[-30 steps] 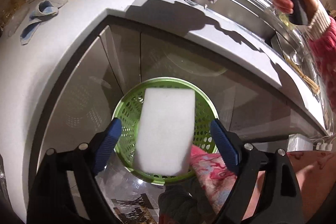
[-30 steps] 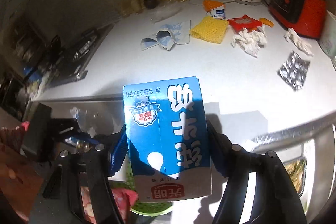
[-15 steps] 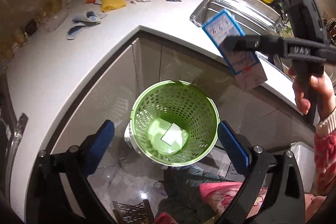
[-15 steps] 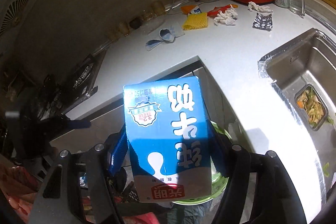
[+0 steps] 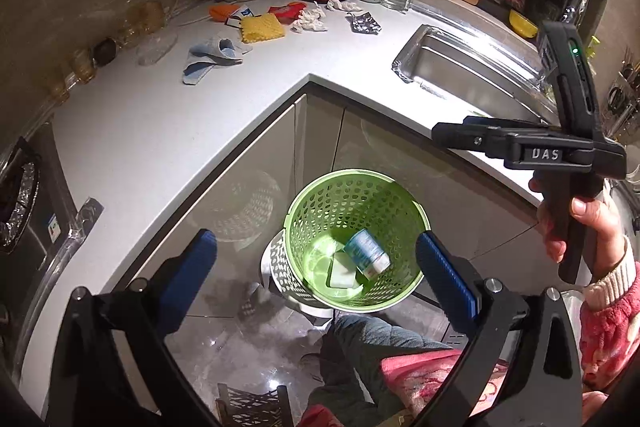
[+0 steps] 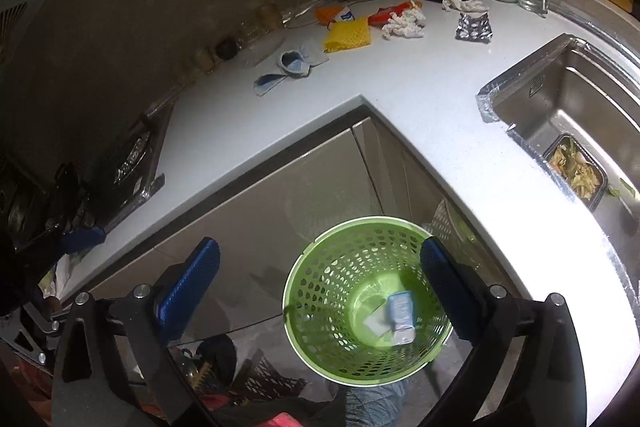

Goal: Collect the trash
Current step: 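Drop the sponge and carton into the green basket, opening both grippers, then grasp the blue towel with the left gripper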

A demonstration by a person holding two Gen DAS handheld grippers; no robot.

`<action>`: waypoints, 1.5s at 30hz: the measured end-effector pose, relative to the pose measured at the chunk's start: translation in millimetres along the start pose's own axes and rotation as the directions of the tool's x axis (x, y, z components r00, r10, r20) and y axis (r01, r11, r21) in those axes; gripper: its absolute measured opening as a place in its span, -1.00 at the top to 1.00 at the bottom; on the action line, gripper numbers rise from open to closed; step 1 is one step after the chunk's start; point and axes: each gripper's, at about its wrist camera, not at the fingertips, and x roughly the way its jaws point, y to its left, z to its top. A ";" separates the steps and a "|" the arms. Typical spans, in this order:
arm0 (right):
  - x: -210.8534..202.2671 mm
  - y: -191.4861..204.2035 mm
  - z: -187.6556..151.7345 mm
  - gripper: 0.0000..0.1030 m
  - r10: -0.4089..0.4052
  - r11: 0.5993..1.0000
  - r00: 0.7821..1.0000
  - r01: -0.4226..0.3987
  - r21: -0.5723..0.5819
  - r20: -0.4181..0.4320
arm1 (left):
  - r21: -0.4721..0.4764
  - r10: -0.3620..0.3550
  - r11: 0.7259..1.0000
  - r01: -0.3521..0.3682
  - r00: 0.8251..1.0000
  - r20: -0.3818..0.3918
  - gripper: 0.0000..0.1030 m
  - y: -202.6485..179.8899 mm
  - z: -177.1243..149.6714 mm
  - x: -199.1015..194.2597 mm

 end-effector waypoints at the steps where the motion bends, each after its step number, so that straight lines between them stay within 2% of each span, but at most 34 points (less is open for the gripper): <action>1: -4.4 0.6 4.7 -0.95 -0.006 1.000 1.000 0.006 0.004 0.012 | -0.002 -0.001 1.000 0.001 1.000 -0.003 -0.85 0.9 2.7 1.7; 5: -15.5 -0.2 28.9 -0.95 -0.016 1.000 0.999 0.016 0.016 0.044 | -0.018 -0.005 1.000 0.005 1.000 0.002 -0.85 7.4 20.2 9.1; 11: -10.6 -1.9 81.5 -0.95 -0.027 0.999 0.997 0.030 -0.040 0.073 | -0.045 0.043 0.998 -0.041 0.999 0.029 -0.85 25.1 67.4 29.1; 14: -4.0 -3.9 105.3 -0.95 -0.005 0.996 0.996 0.013 -0.083 0.094 | -0.051 0.087 0.995 -0.084 0.995 0.055 -0.85 34.7 94.9 41.4; 20: 23.8 -14.2 142.8 -0.95 0.016 0.989 0.998 -0.007 -0.147 0.060 | -0.077 0.147 0.987 -0.141 0.986 0.080 -0.85 58.1 149.8 75.8; 26: 54.3 -18.9 179.6 -0.95 -0.009 0.984 0.999 0.018 -0.179 0.052 | -0.095 0.190 0.978 -0.185 0.980 0.050 -0.85 95.2 204.6 130.6; 32: 92.7 -22.6 209.4 -0.95 -0.044 0.990 0.998 0.049 -0.132 0.043 | -0.097 0.197 0.976 -0.195 0.980 0.013 -0.85 139.0 245.4 199.1; 35: 114.4 -21.5 221.1 -0.95 -0.082 0.992 0.996 0.085 -0.098 0.035 | -0.077 0.200 0.976 -0.202 0.979 -0.034 -0.84 156.9 258.4 239.7; 41: 156.1 -16.7 241.6 -0.96 -0.112 0.993 0.994 0.113 -0.045 0.019 | -0.087 0.164 0.981 -0.174 0.980 -0.111 -0.60 178.6 268.5 289.6; 43: 166.9 -13.0 247.8 -0.96 -0.120 0.992 0.993 0.120 -0.035 0.020 | -0.081 0.145 0.985 -0.155 0.982 -0.118 -0.39 179.2 268.0 296.2; 45: 176.4 -8.1 251.6 -0.96 -0.133 0.990 0.991 0.134 -0.037 0.019 | -0.081 0.113 0.989 -0.124 0.985 -0.128 0.01 179.8 268.1 301.4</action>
